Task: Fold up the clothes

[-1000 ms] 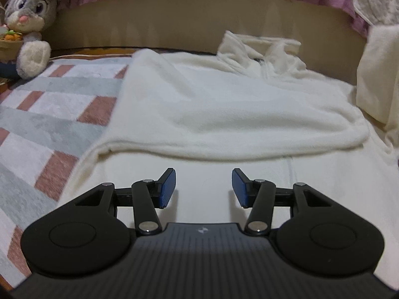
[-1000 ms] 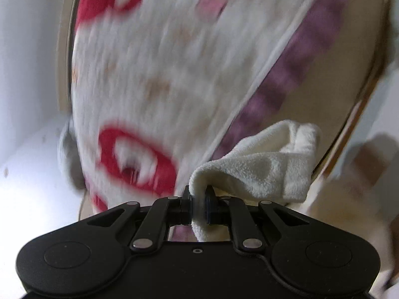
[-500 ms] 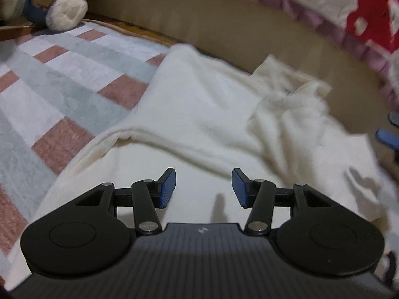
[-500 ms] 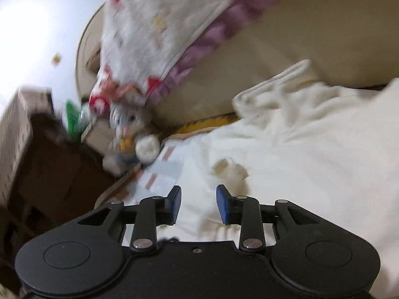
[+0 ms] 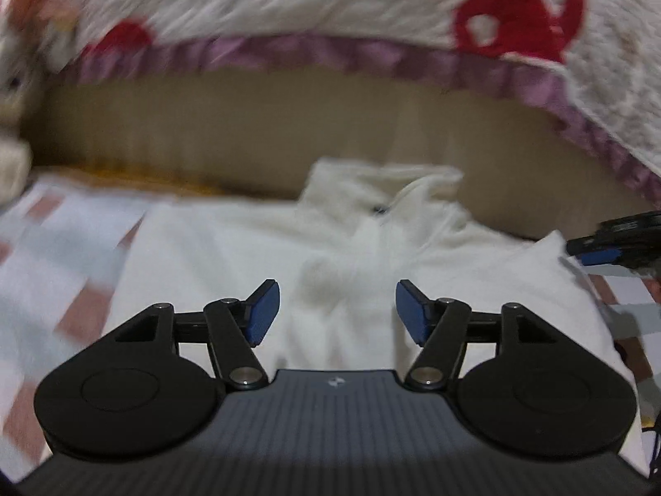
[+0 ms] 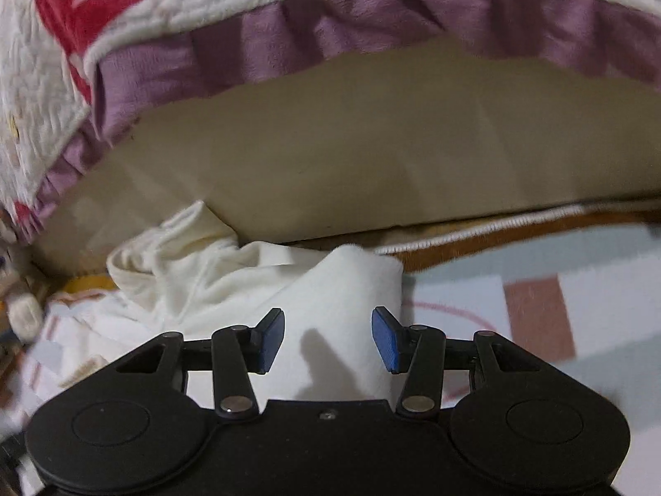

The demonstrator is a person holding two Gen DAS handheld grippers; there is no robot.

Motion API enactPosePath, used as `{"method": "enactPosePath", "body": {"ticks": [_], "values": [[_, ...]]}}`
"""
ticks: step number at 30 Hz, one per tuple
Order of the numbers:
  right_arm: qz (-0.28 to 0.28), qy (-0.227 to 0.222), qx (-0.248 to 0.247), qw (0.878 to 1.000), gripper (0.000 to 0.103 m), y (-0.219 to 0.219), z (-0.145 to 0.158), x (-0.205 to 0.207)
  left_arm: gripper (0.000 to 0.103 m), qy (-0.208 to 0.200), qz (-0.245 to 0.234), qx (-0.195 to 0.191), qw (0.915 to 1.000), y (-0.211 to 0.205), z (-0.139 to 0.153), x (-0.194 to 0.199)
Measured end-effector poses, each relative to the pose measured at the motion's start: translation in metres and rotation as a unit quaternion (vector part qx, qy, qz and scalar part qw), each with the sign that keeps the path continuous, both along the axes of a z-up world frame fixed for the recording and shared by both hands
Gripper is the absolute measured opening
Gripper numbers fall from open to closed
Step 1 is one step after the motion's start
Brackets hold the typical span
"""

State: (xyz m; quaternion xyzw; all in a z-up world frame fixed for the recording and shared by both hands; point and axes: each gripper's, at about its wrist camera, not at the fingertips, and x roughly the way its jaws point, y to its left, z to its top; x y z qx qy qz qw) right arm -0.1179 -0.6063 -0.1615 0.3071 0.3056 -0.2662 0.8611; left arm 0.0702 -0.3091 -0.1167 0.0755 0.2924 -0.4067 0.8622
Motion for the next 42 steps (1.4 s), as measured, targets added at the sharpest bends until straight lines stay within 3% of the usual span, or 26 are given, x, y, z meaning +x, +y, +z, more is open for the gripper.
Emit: {"method": "enactPosePath", "body": {"ticks": [3,6,8,9,10,11,13,16,18,21,23,25,27,30,32,35,36,37,39,41,42], "values": [[-0.014,-0.002,0.018,1.0,0.053,-0.014,-0.013,0.002,0.074,-0.01,-0.025,0.027,0.9993,-0.026,-0.002,-0.005],[-0.047,-0.038,0.093,0.994,0.054,-0.034,-0.031,-0.005,0.078,-0.016,-0.04,0.101,0.994,-0.046,-0.021,-0.006],[-0.055,-0.043,0.118,0.991,0.061,-0.036,-0.039,-0.007,0.076,-0.031,-0.039,0.132,0.99,-0.049,-0.033,-0.005],[-0.057,-0.04,0.121,0.99,0.063,-0.035,-0.042,-0.006,0.064,-0.04,-0.038,0.14,0.9886,-0.048,-0.038,-0.005],[-0.055,-0.033,0.116,0.991,0.066,-0.033,-0.044,-0.004,0.008,-0.049,-0.037,0.148,0.987,-0.047,-0.043,-0.005],[-0.052,-0.026,0.109,0.992,0.068,-0.031,-0.046,-0.001,0.008,-0.06,-0.036,0.153,0.9858,-0.046,-0.045,-0.005],[-0.034,-0.028,0.086,0.995,0.068,-0.027,-0.05,0.002,0.008,-0.099,-0.032,0.134,0.9855,-0.038,-0.033,-0.012],[-0.014,-0.024,0.015,0.999,0.018,-0.021,-0.05,0.001,0.008,-0.153,0.015,0.055,0.9866,-0.013,0.008,-0.018],[-0.01,-0.038,-0.003,0.999,0.013,-0.019,-0.044,-0.002,0.008,-0.163,0.038,0.014,0.9858,0.003,0.025,-0.016],[-0.023,-0.05,-0.044,0.998,0.011,-0.016,-0.027,0.0,0.008,-0.132,0.051,0.007,0.9899,0.019,0.02,0.0],[-0.043,-0.066,-0.044,0.996,0.01,-0.018,-0.019,-0.008,0.009,-0.099,0.053,0.002,0.9936,0.031,0.004,0.011],[-0.054,-0.067,-0.043,0.995,0.01,-0.019,-0.016,-0.009,0.014,-0.069,0.058,0.027,0.9956,0.034,-0.016,0.021],[-0.052,-0.037,-0.048,0.997,0.01,-0.02,-0.024,-0.002,0.019,-0.05,0.056,0.051,0.9959,0.035,-0.031,0.025],[-0.057,-0.001,-0.056,0.997,0.01,-0.02,-0.032,0.006,0.031,-0.053,0.08,0.076,0.9925,0.04,-0.042,0.023],[-0.051,0.008,-0.071,0.996,0.01,-0.018,-0.028,0.009,0.049,-0.055,0.113,0.091,0.9879,0.043,-0.04,0.02],[-0.07,0.052,-0.102,0.991,0.012,-0.015,-0.022,0.01,0.056,-0.062,0.145,0.114,0.9809,0.053,-0.037,0.018],[-0.082,0.07,-0.111,0.988,0.013,-0.015,-0.02,0.009,0.057,-0.06,0.149,0.113,0.9805,0.058,-0.036,0.018],[-0.097,0.081,-0.109,0.986,0.021,-0.016,-0.017,0.008,0.057,-0.053,0.139,0.092,0.9847,0.066,-0.034,0.019],[-0.106,0.051,-0.084,0.989,0.023,-0.009,-0.003,0.001,0.057,-0.06,0.126,0.076,0.9872,0.071,-0.03,0.02],[-0.064,-0.017,-0.043,0.997,0.04,-0.001,0.008,-0.004,0.06,-0.069,0.109,0.069,0.9893,0.07,-0.026,0.023],[-0.04,-0.053,-0.021,0.998,0.041,0.002,0.014,-0.006,0.06,-0.068,0.097,0.062,0.991,0.067,-0.025,0.025]]}}
